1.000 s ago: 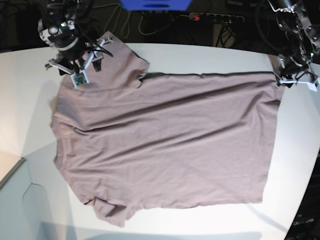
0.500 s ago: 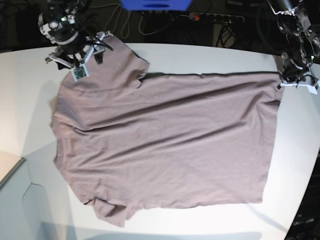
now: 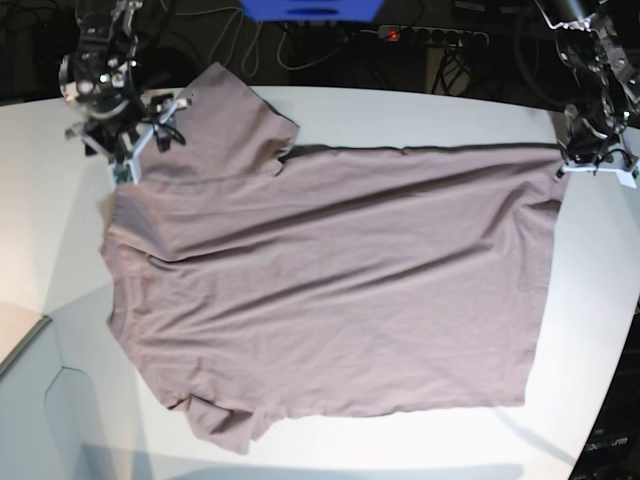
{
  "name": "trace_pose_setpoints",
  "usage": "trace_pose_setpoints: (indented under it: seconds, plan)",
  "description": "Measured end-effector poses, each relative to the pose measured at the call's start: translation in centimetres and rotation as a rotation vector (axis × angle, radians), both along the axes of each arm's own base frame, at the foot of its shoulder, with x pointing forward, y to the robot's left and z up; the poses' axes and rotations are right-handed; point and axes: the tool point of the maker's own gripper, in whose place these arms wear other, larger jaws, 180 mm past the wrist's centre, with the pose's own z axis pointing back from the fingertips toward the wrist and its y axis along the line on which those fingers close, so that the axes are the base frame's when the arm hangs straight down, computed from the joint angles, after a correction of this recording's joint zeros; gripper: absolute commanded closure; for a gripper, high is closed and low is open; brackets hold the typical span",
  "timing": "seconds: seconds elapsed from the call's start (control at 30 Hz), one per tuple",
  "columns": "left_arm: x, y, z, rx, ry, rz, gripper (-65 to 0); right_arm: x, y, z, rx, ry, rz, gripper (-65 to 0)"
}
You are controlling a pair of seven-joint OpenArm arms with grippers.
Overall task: Layout the t-shirt on the table in an organized manner, then fold the t-shirt properly
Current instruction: 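Hold the shirt shoulders with both grippers and smooth it flat, then lift the shirt edge with both grippers and stretch it taut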
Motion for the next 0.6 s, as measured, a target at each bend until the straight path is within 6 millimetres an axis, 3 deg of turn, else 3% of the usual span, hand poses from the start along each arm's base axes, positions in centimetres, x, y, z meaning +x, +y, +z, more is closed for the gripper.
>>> trace_pose_setpoints:
  seconds: [0.37,0.47,0.6]
  plan:
    - [0.0,0.0,0.0,-0.001,0.000,0.002,0.0,2.0,-1.0,-1.5,0.034,-0.013,-0.014,-37.0]
    - [0.0,0.0,0.0,0.000,0.000,0.002,0.0,1.9,-0.7,-1.7,0.052,-0.016,-0.017,-25.6]
    - [0.0,0.1,0.1,0.002,-0.003,0.001,0.0,1.8,0.1,-1.8,0.069,-0.018,-0.014,0.0]
